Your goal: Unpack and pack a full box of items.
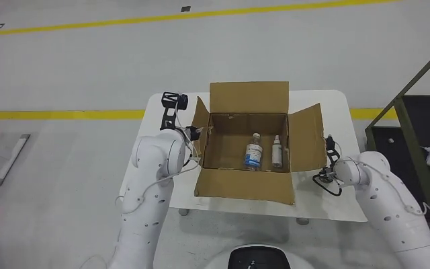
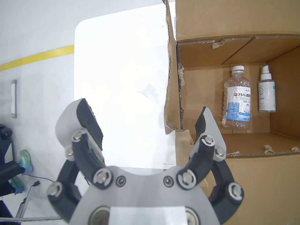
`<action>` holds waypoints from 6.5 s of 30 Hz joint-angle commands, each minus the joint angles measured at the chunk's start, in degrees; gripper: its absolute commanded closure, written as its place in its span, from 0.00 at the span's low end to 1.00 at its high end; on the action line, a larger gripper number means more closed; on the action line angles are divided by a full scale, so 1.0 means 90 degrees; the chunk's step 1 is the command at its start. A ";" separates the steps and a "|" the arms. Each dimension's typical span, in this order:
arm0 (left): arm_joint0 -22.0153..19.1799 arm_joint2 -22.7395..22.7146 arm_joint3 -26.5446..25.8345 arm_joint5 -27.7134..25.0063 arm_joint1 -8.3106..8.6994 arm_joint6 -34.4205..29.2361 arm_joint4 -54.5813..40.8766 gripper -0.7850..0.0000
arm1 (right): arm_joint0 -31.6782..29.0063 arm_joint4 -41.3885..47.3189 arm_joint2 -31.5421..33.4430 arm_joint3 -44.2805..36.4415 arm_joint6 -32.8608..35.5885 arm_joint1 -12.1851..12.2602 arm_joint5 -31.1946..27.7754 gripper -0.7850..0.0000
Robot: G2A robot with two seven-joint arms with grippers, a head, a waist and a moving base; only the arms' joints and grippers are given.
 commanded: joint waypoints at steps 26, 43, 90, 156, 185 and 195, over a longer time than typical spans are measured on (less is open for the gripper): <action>-0.0064 -0.0104 0.0060 -0.0087 -0.0039 0.0052 0.0055 0.00 | -0.0138 0.0815 0.0845 -0.0677 -0.0355 0.0079 0.0465 1.00; 0.0027 -0.0179 0.0043 0.0034 -0.0063 0.0095 0.0077 0.00 | -0.0877 0.4614 0.1890 -0.3854 -0.1562 0.0073 0.0509 1.00; 0.0112 -0.0905 0.0014 -0.0001 0.0003 0.0064 0.0348 0.00 | 0.4269 0.4616 -0.4553 0.4556 -0.4196 -0.2570 0.0559 0.51; 0.0669 -0.0753 -0.0151 -0.0167 0.0011 0.0595 0.0571 0.90 | -0.1409 0.2523 0.1304 -0.1154 -0.6028 -0.0368 -0.2617 1.00; -0.0019 0.0631 0.1175 -0.1531 -0.0218 0.1523 -0.0217 1.00 | -0.0446 0.5118 0.1825 -0.0414 -0.5457 -0.0346 -0.0586 1.00; -0.0394 0.1186 0.2127 -0.1747 -0.0359 0.1771 -0.0312 1.00 | 0.1320 0.5982 0.1393 0.1982 -0.5080 -0.0424 -0.0507 1.00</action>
